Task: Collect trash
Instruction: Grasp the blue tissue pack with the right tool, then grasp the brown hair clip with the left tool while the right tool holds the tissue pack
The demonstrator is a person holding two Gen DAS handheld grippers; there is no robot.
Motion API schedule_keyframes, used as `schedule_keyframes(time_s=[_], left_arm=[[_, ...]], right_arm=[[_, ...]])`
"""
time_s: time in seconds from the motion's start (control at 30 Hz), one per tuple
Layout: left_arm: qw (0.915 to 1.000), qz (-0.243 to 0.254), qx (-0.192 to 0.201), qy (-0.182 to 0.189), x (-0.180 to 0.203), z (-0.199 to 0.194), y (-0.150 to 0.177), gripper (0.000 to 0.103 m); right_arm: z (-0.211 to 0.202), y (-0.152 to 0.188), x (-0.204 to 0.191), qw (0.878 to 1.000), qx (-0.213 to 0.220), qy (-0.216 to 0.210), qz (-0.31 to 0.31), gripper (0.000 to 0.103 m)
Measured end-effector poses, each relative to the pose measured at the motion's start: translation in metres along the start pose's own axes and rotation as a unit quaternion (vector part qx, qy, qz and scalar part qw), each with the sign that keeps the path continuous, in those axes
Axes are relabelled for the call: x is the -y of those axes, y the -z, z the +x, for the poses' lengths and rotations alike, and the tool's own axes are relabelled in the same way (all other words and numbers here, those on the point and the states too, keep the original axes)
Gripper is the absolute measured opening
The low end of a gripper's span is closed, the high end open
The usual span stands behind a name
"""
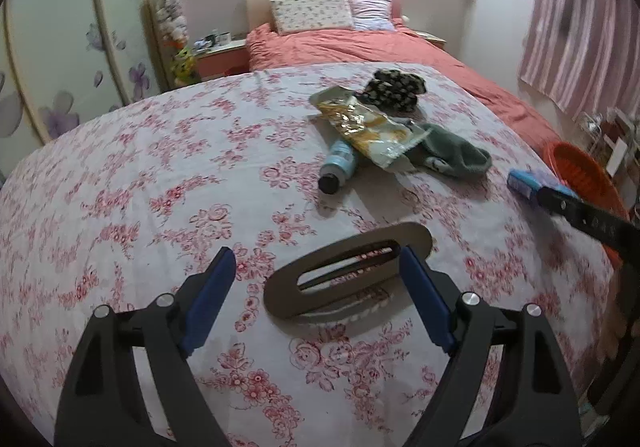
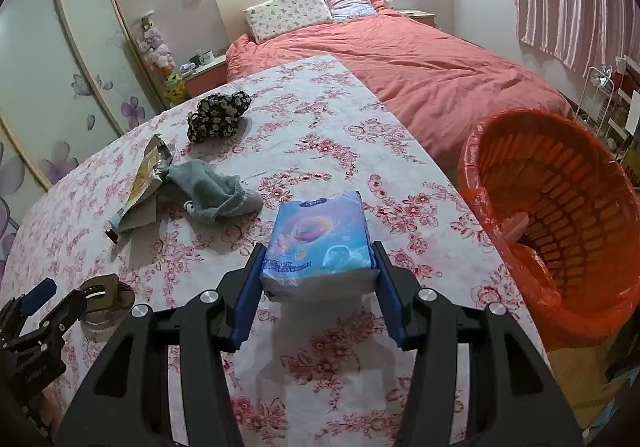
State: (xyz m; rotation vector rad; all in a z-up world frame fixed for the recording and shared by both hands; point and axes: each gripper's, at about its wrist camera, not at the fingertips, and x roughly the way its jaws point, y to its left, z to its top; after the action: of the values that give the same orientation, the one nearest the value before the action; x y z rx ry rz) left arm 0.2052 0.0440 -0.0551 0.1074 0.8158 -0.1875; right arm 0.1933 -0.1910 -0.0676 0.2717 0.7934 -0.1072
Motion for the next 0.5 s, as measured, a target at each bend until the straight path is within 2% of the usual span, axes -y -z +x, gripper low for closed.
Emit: schedule_keyframes(time_s=[0.17,0.37,0.43,0.5], left_arm=[[0.9990,0.040,-0.011,-0.019,0.019,0.013,-0.003,0.083],[0.9992,0.025,-0.007,-0.029,0.024,0.023,-0.015,0.084],[0.9995,0.023,-0.011,-0.019,0.024,0.024,-0.016,0.082],[0.9997,0.020,-0.009,0.007,0.021,0.020,-0.015,0.082]], right_arm=[[-0.001,0.002,0.006,1.000,-0.004,-0.004,0.004,0.052],[0.000,0.002,0.008,1.000,-0.007,-0.005,0.003,0.052],[-0.001,0.003,0.008,1.000,-0.007,-0.005,0.003,0.052],[-0.001,0.003,0.008,1.000,-0.007,-0.006,0.004,0.052]])
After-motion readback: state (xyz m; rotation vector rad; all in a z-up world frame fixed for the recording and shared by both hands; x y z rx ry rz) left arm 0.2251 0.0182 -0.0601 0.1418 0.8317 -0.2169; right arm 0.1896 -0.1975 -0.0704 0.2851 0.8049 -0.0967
